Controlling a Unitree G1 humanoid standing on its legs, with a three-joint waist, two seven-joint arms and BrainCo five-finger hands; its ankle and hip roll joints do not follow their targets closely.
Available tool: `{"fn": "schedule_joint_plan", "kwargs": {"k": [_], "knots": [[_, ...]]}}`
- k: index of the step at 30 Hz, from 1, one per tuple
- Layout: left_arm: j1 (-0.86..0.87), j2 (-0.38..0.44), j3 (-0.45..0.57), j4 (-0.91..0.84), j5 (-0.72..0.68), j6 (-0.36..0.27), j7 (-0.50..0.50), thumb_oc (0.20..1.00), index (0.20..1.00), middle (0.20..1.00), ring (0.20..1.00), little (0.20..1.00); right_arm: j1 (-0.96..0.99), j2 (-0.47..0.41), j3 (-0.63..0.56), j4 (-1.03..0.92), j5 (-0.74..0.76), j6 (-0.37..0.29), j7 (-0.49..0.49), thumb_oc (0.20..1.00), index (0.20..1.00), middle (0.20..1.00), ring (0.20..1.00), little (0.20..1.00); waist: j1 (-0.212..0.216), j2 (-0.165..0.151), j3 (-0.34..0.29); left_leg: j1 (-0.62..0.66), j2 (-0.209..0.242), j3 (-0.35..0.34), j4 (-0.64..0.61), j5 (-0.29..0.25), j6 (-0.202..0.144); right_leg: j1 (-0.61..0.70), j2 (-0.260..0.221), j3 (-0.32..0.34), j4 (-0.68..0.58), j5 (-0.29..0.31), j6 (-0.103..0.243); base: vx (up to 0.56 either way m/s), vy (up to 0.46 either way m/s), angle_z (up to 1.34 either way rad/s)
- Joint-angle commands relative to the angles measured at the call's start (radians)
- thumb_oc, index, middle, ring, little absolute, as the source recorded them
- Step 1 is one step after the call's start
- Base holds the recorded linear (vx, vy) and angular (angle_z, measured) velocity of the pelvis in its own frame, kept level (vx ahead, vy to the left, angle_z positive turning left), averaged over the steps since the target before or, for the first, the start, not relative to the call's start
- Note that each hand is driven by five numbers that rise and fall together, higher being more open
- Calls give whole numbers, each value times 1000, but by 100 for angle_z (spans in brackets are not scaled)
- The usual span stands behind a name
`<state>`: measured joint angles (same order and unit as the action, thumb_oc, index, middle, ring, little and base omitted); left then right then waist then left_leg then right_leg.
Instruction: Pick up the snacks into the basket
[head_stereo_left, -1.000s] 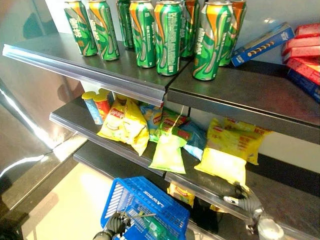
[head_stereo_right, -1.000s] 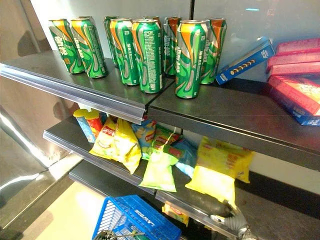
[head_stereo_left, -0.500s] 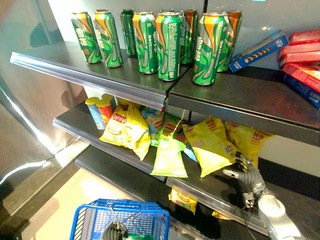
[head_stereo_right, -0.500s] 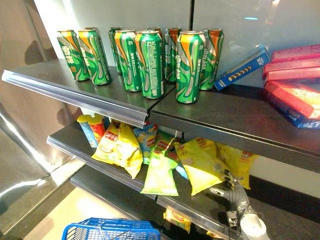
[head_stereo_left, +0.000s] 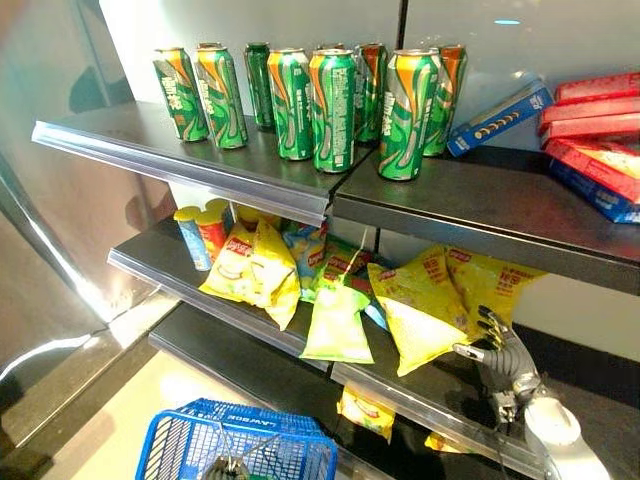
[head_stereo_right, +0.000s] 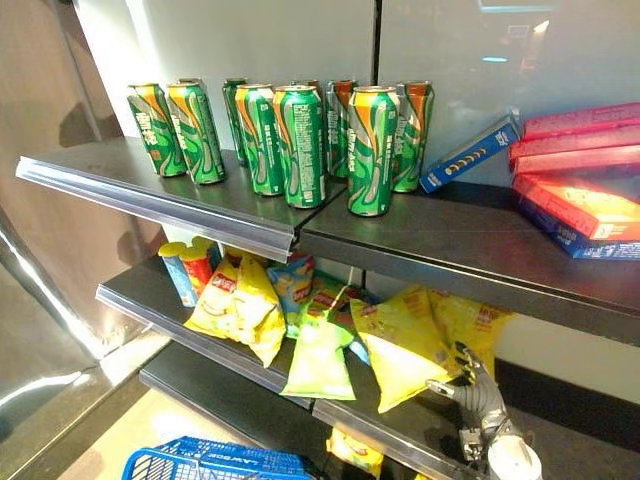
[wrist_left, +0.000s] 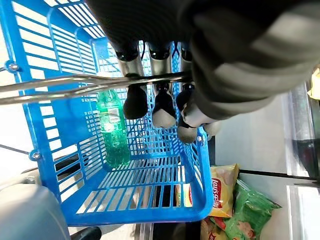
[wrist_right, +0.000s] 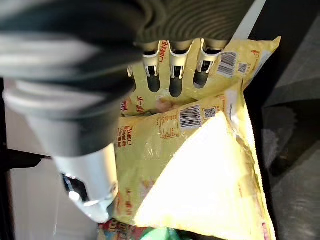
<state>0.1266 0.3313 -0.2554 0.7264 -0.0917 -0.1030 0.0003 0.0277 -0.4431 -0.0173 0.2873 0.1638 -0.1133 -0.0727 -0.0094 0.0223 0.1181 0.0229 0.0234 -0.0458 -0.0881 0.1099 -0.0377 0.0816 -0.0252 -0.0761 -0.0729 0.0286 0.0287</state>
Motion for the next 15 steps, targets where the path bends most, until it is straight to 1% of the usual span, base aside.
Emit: {"fn": "schedule_joint_plan", "kwargs": {"k": [1,5,9,15], "knots": [[-62,73,2,-101,8,-77,1,200,200,200,200,200,-70,-21,51,40,-29,-35,-16,1000,1000,1000,1000,1000,28,-42,-13,-56,16,4,118,-127,-20,-42,-132,-7,56,-40,138,0,0,0],[-73,88,-23,-109,-13,-77,-5,200,200,200,200,200,-178,-26,98,223,-34,-13,-50,1000,1000,1000,1000,1000,48,-38,9,-83,9,-11,124,-122,-22,-60,-134,-19,61,-36,138,-9,-10,3],[-91,106,-52,-131,-44,-81,-4,200,200,200,200,200,-296,-42,136,335,-22,-3,-73,1000,1000,1000,1000,1000,71,-28,30,-122,4,-31,124,-110,-24,-89,-135,-33,69,-35,135,-29,-28,8],[-117,119,-94,-138,-58,-88,2,200,200,200,200,200,-459,-94,210,403,-85,4,-106,1000,1000,1000,1000,1000,92,-10,59,-174,-6,-57,133,-96,-28,-135,-136,-46,91,-36,130,-10,-24,16]]}}
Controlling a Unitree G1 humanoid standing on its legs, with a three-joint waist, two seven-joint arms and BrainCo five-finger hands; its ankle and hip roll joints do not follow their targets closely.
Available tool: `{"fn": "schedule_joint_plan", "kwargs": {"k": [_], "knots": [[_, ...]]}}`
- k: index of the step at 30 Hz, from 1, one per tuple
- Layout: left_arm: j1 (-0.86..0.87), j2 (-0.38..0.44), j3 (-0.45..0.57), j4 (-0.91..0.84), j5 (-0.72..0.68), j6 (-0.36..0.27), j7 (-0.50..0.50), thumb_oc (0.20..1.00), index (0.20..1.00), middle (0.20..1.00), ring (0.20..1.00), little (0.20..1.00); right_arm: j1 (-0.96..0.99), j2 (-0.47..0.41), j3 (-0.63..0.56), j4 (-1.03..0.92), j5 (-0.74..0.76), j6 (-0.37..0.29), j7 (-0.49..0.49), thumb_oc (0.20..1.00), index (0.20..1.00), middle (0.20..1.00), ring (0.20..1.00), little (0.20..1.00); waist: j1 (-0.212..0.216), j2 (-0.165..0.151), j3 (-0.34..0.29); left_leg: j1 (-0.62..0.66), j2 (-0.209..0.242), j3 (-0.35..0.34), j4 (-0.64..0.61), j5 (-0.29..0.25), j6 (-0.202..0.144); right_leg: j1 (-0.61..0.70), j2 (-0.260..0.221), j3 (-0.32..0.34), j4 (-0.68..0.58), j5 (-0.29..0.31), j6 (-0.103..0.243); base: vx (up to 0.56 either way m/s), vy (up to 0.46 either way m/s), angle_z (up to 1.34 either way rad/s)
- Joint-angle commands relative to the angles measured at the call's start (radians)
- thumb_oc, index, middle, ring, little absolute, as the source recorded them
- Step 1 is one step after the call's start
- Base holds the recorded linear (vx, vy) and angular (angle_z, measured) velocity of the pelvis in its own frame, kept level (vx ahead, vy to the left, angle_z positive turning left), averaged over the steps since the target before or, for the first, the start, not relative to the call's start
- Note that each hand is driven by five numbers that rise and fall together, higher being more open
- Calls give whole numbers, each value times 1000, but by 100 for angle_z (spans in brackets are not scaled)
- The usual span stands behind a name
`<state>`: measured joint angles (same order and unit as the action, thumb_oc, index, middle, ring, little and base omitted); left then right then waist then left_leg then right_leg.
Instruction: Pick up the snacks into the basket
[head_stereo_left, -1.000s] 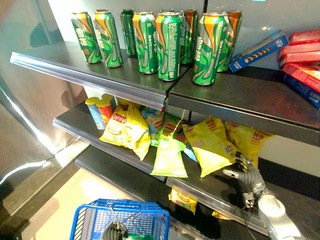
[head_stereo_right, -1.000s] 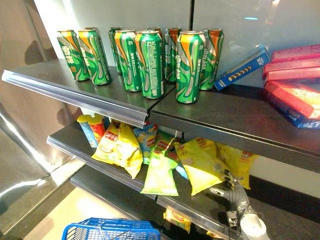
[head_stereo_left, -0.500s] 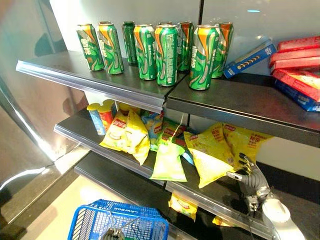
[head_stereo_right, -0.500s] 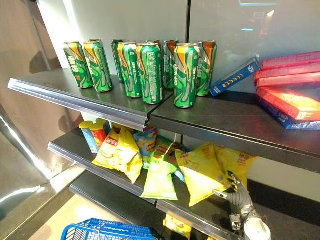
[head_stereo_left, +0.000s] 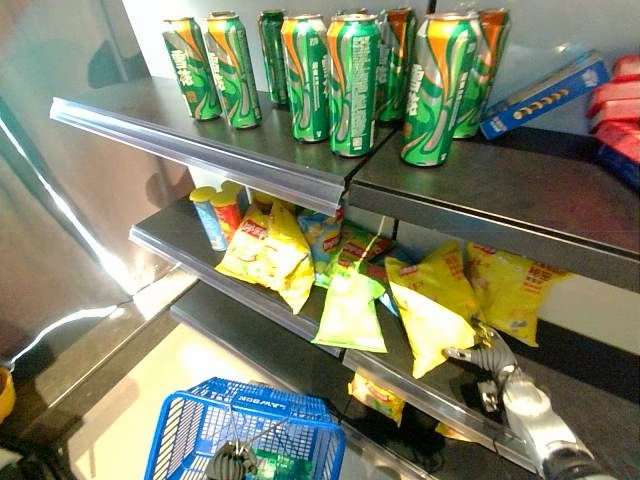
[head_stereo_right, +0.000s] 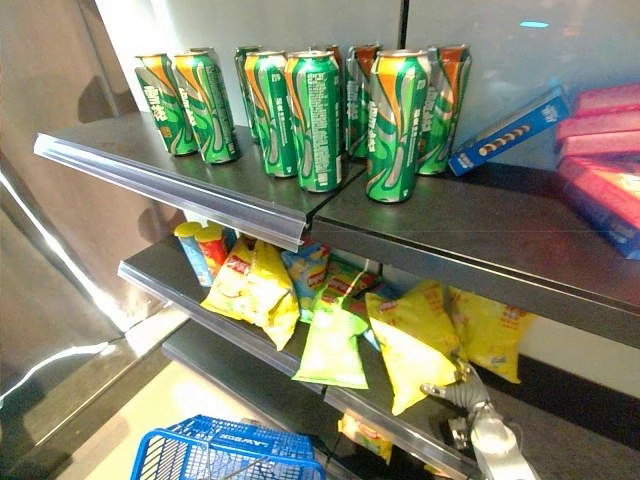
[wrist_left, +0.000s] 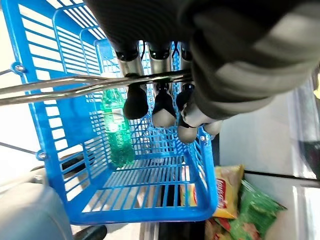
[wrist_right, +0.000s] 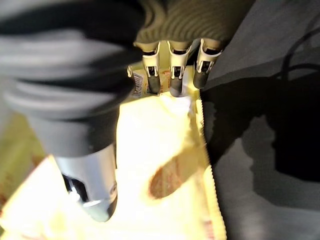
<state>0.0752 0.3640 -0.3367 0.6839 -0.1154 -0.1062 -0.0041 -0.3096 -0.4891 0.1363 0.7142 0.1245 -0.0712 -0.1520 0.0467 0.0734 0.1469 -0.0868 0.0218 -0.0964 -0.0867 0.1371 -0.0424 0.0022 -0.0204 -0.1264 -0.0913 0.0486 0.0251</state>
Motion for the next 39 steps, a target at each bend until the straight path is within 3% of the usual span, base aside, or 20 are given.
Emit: {"fn": "schedule_joint_plan", "kwargs": {"k": [1,8,9,10,11,12,19,28,39], "knots": [[-65,85,-17,-98,-37,-86,6,200,200,200,200,200,-139,-53,66,-32,-57,-36,-29,1000,1000,1000,1000,1000,39,-58,32,-67,-6,-11,131,-122,-24,-58,-140,2,112,-58,133,18,-8,12],[-83,79,-47,-94,-49,-93,8,200,200,200,200,200,-228,-69,118,29,-77,-41,-36,1000,1000,1000,1000,1000,54,-40,33,-79,-14,-32,122,-112,-29,-60,-142,-18,114,-65,133,18,-4,7],[-84,76,-49,-92,-49,-93,11,200,200,200,200,200,-230,-65,120,38,-79,-42,-38,887,887,887,887,887,55,-38,32,-79,-14,-35,121,-110,-29,-58,-142,-21,113,-66,133,23,1,6],[-85,73,-49,-88,-48,-92,13,200,200,200,200,200,-229,-60,123,41,-78,-41,-37,260,260,260,260,260,56,-37,32,-79,-14,-37,120,-110,-29,-56,-142,-24,112,-67,133,14,-1,8],[-85,73,-49,-88,-48,-92,13,200,200,200,200,200,-229,-60,123,41,-78,-41,-37,260,260,260,260,260,56,-37,32,-79,-14,-37,120,-110,-29,-55,-142,-24,112,-67,133,33,2,6],[-85,68,-46,-80,-45,-91,14,200,200,200,200,200,-217,-49,124,39,-76,-40,-30,200,200,200,200,200,57,-37,30,-74,-15,-42,119,-111,-29,-47,-143,-30,111,-71,133,31,2,6],[-76,69,-21,-89,-34,-87,13,200,200,200,200,200,-123,-33,120,-51,-75,-44,16,200,200,200,200,200,48,-50,20,-54,-14,-42,118,-121,-28,-18,-144,-40,102,-76,133,16,-2,4],[-72,77,27,-137,-29,-88,17,200,200,200,200,200,10,-60,30,-260,-42,-63,47,200,200,200,200,200,27,-65,16,-36,-6,-28,111,-126,-26,-8,-147,-34,92,-75,136,0,0,0],[-175,57,87,-192,-24,-80,61,200,200,200,200,200,248,-94,-66,-634,85,-99,183,200,200,200,200,200,-43,-98,12,-10,14,21,89,-130,-25,-21,-139,16,81,-66,139,-2,7,-6]]}}
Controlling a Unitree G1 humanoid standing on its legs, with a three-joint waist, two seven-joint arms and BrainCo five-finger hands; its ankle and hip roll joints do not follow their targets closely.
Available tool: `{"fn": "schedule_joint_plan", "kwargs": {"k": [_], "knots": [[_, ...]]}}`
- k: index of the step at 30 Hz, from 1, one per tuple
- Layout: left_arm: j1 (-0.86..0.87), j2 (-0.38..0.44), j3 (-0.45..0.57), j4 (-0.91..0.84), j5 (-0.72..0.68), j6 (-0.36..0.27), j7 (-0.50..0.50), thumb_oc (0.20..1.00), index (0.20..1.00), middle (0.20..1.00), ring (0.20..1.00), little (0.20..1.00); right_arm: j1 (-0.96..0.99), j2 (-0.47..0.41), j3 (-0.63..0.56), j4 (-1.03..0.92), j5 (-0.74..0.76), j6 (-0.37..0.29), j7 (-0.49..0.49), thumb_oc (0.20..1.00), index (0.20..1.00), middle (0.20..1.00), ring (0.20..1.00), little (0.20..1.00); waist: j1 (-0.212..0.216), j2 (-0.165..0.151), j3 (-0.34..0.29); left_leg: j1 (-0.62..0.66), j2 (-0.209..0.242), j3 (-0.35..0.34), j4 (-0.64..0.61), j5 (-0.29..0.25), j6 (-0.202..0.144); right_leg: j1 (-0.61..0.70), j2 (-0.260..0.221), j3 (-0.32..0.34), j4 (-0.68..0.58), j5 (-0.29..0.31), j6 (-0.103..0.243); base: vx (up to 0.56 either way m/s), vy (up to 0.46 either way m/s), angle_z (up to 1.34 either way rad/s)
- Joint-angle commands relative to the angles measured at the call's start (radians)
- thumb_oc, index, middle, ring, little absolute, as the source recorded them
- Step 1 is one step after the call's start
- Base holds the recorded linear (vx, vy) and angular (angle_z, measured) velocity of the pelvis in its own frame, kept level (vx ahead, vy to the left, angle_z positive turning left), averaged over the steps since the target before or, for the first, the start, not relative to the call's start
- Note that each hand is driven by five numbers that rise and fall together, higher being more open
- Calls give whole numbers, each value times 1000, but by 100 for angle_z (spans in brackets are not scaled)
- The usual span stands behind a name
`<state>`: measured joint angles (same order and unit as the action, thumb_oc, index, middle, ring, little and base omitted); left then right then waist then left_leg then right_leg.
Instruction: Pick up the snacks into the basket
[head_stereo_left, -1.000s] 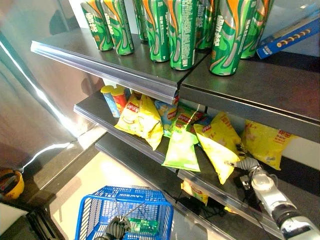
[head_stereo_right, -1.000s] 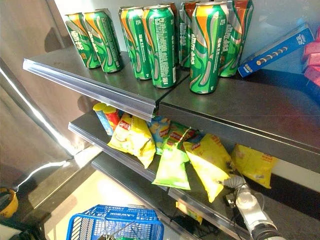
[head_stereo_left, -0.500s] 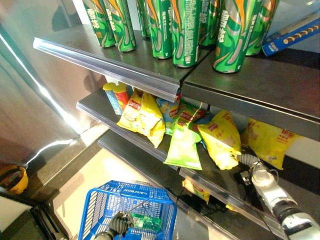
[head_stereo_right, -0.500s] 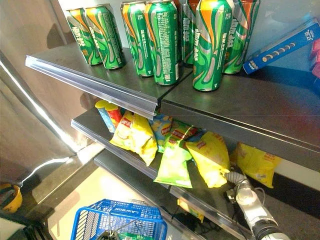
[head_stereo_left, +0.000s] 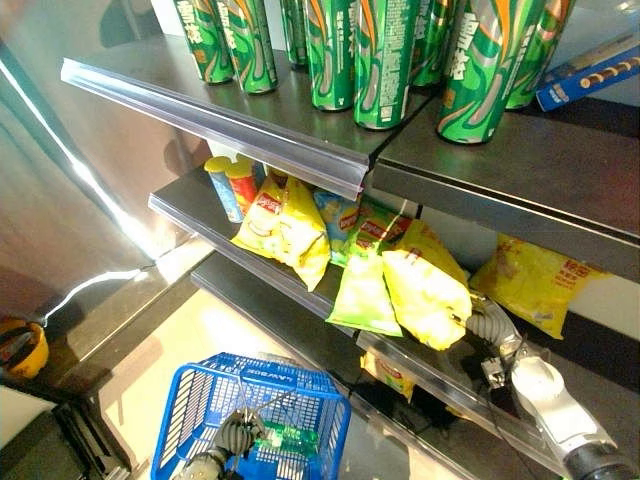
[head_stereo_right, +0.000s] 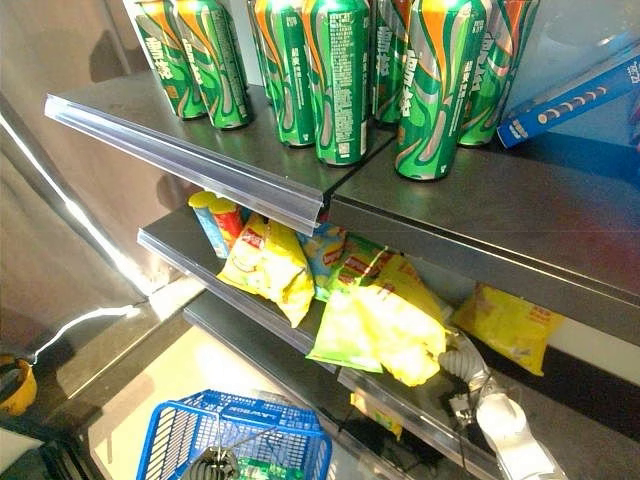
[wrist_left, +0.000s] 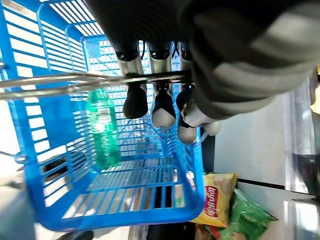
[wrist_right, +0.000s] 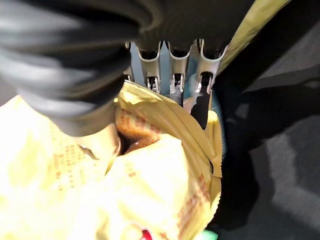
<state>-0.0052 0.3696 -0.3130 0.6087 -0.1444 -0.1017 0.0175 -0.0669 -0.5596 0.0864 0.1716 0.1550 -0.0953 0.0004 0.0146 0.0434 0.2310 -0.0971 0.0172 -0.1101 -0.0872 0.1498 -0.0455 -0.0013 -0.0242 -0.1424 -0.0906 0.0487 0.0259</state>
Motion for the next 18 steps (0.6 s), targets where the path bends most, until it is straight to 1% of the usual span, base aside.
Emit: {"fn": "schedule_joint_plan", "kwargs": {"k": [1,3,4,5,6,7,8,10,13,15,17,18], "knots": [[-108,54,69,-127,9,-85,43,200,200,200,200,200,30,-28,-13,-120,62,-78,53,200,200,200,200,200,-19,-72,-73,3,21,40,87,-143,-22,-20,-133,37,80,-65,138,-2,4,-8],[-132,61,75,-147,14,-87,50,200,200,200,200,200,75,-44,-18,-170,67,-79,83,200,200,200,200,200,-32,-79,-74,9,25,52,84,-144,-22,-25,-131,49,80,-63,139,-13,5,-18],[-162,74,80,-165,21,-90,59,200,200,200,200,200,115,-66,-7,-212,73,-84,128,200,200,200,200,200,-46,-87,-73,14,31,66,80,-145,-23,-31,-128,63,82,-59,140,-22,7,-28],[-162,74,80,-165,21,-90,59,200,200,200,200,200,116,-66,-8,-213,73,-83,128,200,200,200,200,200,-45,-87,-74,15,32,67,79,-145,-23,-31,-128,64,82,-60,140,-22,6,-34],[-172,77,81,-173,19,-90,58,200,200,200,200,200,133,-87,-2,-237,62,-81,146,200,200,200,200,200,-51,-90,-75,17,34,71,76,-145,-23,-35,-127,70,82,-58,141,-24,15,-30],[-197,86,84,-178,21,-95,66,200,200,200,200,200,174,-116,17,-247,64,-74,189,200,200,200,200,200,-64,-98,-72,21,37,83,72,-145,-22,-44,-124,82,84,-55,142,-24,15,-29],[-197,86,84,-178,21,-95,66,200,200,200,200,200,175,-116,17,-247,64,-74,189,200,200,200,200,200,-63,-98,-72,22,37,84,72,-145,-22,-44,-123,84,85,-56,142,-29,15,-27],[-219,90,88,-173,21,-95,70,200,200,200,200,200,203,-152,30,-266,65,-66,230,200,200,200,200,200,-73,-104,-72,24,39,93,69,-145,-24,-53,-121,95,87,-53,143,-21,9,-22],[-267,95,88,-171,4,-96,84,200,200,200,200,200,231,-183,80,-232,56,-49,272,200,200,200,200,200,-86,-111,-64,23,43,104,69,-144,-25,-69,-115,112,94,-50,144,-40,15,-30],[-291,103,83,-185,5,-96,89,200,200,200,200,200,224,-205,112,-223,27,-41,288,200,200,200,200,200,-89,-115,-55,18,44,105,71,-143,-25,-80,-114,115,100,-49,144,-61,7,-12],[-352,109,61,-192,8,-90,107,200,200,200,200,200,184,-217,184,-209,-40,-36,300,200,200,200,200,200,-90,-119,-33,4,44,105,76,-139,-27,-98,-111,119,109,-46,145,-85,8,-12],[-352,110,61,-191,8,-90,107,200,200,200,200,200,183,-216,185,-209,-40,-36,300,200,200,200,200,200,-91,-119,-33,3,44,105,76,-139,-27,-98,-111,119,109,-46,145,-88,-5,-10]]}}
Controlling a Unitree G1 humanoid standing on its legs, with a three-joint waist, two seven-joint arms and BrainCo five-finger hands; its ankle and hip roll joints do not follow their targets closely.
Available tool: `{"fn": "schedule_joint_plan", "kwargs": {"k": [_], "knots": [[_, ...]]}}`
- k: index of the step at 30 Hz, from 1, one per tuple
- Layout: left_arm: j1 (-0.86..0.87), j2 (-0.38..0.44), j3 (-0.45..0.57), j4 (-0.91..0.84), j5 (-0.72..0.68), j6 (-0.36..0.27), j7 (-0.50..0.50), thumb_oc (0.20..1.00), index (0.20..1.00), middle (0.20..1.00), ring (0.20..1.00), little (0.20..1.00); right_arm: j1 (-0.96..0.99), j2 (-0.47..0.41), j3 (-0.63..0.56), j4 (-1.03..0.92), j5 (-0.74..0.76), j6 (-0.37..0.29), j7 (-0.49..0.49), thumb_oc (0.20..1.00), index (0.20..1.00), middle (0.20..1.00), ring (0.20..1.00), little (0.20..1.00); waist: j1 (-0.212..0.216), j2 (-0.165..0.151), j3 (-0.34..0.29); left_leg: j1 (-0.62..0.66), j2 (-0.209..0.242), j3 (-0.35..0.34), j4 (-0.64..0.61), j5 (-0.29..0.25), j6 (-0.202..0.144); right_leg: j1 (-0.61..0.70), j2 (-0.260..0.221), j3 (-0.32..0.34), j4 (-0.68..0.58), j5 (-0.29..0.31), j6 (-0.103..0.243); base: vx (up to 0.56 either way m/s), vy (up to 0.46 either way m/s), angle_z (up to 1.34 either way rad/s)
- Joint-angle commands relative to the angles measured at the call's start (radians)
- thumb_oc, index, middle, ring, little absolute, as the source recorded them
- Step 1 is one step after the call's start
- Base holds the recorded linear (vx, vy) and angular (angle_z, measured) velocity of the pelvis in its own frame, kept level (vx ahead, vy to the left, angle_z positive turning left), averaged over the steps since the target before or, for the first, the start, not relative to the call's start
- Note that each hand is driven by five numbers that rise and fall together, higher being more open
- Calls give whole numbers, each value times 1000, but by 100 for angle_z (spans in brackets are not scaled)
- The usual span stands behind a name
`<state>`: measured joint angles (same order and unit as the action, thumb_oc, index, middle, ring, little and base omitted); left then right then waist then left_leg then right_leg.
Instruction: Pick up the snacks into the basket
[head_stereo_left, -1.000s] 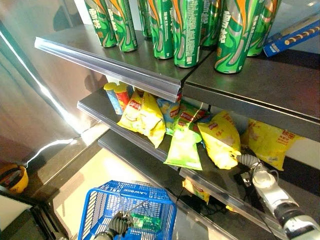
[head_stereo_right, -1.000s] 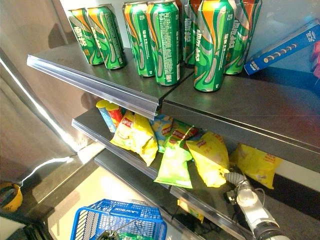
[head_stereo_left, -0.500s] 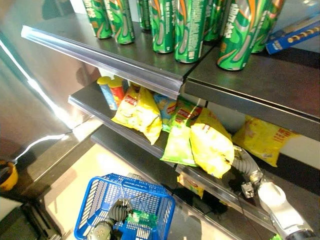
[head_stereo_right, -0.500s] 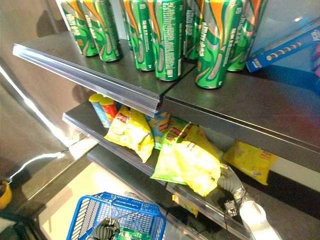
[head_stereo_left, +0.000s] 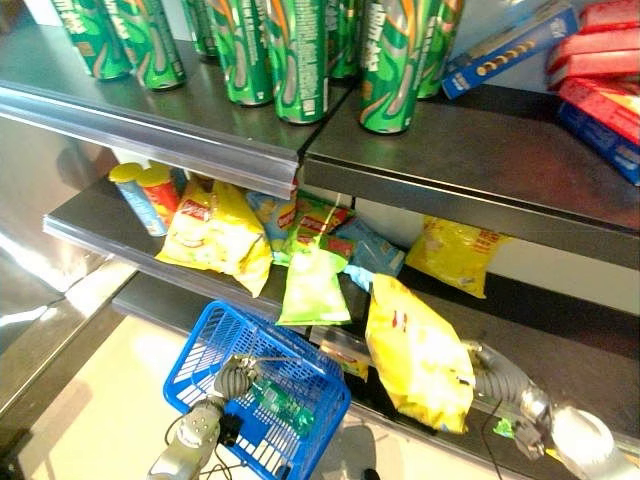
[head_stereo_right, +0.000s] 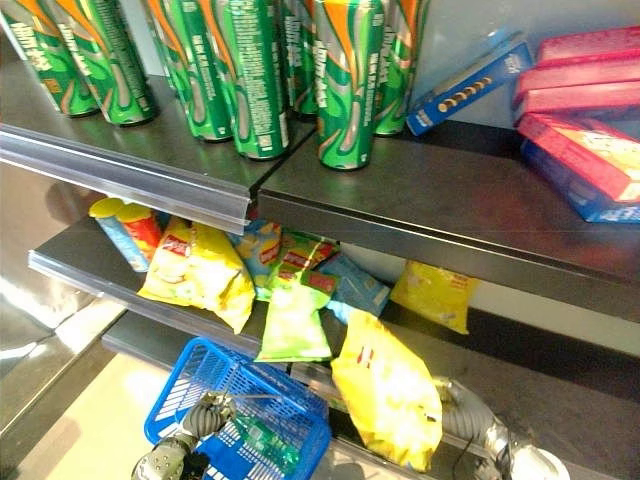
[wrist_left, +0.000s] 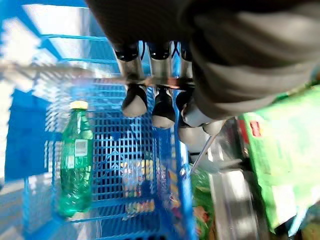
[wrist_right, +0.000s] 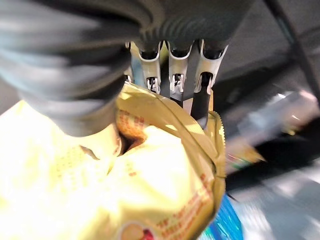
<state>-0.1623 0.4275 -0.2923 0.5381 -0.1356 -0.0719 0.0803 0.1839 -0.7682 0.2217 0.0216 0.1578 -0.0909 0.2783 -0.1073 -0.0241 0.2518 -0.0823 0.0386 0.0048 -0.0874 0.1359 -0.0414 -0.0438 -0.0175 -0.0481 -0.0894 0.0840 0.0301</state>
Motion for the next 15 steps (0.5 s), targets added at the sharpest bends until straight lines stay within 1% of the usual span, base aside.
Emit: {"fn": "schedule_joint_plan", "kwargs": {"k": [1,2,3,4,6,7,8,10,12,15], "knots": [[-224,51,27,-123,-6,-121,51,200,200,200,200,200,-85,-4,80,-42,-64,-35,26,200,200,200,200,200,30,-54,-41,-20,22,-13,81,-123,-31,-64,-117,23,112,-79,140,-87,-8,-6],[-248,50,17,-121,-8,-120,59,200,200,200,200,200,-99,1,100,-37,-71,-34,26,200,200,200,200,200,30,-57,-29,-32,20,-16,86,-122,-31,-75,-116,24,115,-77,139,-169,-14,-5],[-303,52,-10,-106,1,-118,74,200,200,200,200,200,-133,0,156,-33,-100,-32,43,200,200,200,200,200,34,-62,-8,-55,19,-22,92,-115,-32,-95,-115,23,119,-70,139,-129,-11,-1],[-305,53,-10,-105,1,-119,74,200,200,200,200,200,-137,2,158,-30,-100,-33,42,200,200,200,200,200,32,-63,-8,-57,19,-22,93,-116,-32,-97,-115,23,120,-71,139,-129,-14,1],[-355,48,-31,-92,3,-116,94,200,200,200,200,200,-185,22,222,5,-137,-29,38,200,200,200,200,200,37,-68,9,-80,21,-29,97,-107,-32,-119,-114,23,121,-60,138,-96,-17,0],[-383,41,-46,-82,4,-115,104,200,200,200,200,200,-231,45,275,45,-172,-25,36,200,200,200,200,200,42,-70,17,-93,21,-32,99,-103,-32,-130,-114,20,123,-55,138,-68,-14,2],[-384,43,-44,-80,4,-116,105,200,200,200,200,200,-238,49,280,52,-173,-27,34,200,200,200,200,200,40,-71,18,-94,21,-33,100,-103,-32,-132,-114,20,124,-55,138,-76,-19,6],[-413,23,-71,-91,-4,-114,118,200,200,200,200,200,-317,145,351,187,-232,-8,0,200,200,200,200,200,53,-72,31,-122,21,-40,103,-95,-30,-152,-116,17,120,-42,138,-80,-16,11],[-427,10,-81,-93,-10,-113,128,200,200,200,200,200,-364,222,385,276,-250,-11,-31,200,200,200,200,200,59,-74,37,-137,18,-40,108,-92,-29,-163,-117,17,118,-36,138,-46,1,6],[-439,-12,-109,-105,-20,-115,132,200,200,200,200,200,-449,314,432,427,-310,-2,-89,200,200,200,200,200,72,-68,48,-156,13,-44,119,-90,-28,-172,-120,16,116,-31,137,-27,6,2]]}}
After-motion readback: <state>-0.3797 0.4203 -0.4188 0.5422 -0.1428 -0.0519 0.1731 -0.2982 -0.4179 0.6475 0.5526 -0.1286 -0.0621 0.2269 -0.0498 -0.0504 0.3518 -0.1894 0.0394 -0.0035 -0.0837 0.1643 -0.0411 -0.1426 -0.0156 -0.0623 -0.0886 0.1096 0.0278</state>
